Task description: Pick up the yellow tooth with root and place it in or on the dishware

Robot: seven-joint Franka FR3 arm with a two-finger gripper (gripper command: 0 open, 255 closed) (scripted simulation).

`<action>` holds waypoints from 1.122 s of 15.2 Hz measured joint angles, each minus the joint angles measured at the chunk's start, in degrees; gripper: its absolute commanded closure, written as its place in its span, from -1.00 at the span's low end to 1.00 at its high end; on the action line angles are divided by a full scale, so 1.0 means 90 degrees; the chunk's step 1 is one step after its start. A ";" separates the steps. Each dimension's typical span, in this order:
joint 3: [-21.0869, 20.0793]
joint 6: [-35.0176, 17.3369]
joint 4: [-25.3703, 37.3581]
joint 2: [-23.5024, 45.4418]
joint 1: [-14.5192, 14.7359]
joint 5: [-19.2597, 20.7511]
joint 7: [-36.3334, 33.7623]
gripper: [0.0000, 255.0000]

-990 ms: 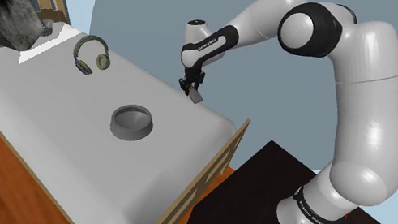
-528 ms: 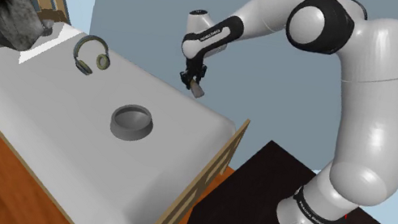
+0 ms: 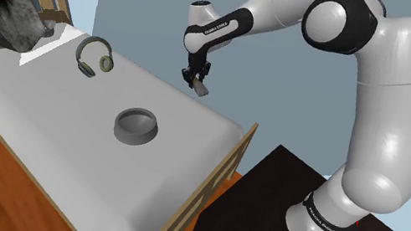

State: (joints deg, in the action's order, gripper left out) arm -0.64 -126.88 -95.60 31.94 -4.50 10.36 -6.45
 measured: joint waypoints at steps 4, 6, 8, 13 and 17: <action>-0.0105 0.0087 -0.0024 -0.0038 0.0405 0.0052 -0.0515 1.00; -0.0158 0.0219 0.0140 0.0028 0.0594 0.0065 -0.0738 1.00; -0.0209 0.0286 0.0253 0.0110 0.0796 0.0087 -0.0988 1.00; -0.0341 0.0535 0.0648 0.0350 0.1317 0.0131 -0.1603 1.00; -0.0434 0.0824 0.1095 0.0569 0.1711 0.0154 -0.2036 1.00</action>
State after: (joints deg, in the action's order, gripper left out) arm -4.55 -119.46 -85.74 37.06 10.90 11.75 -24.77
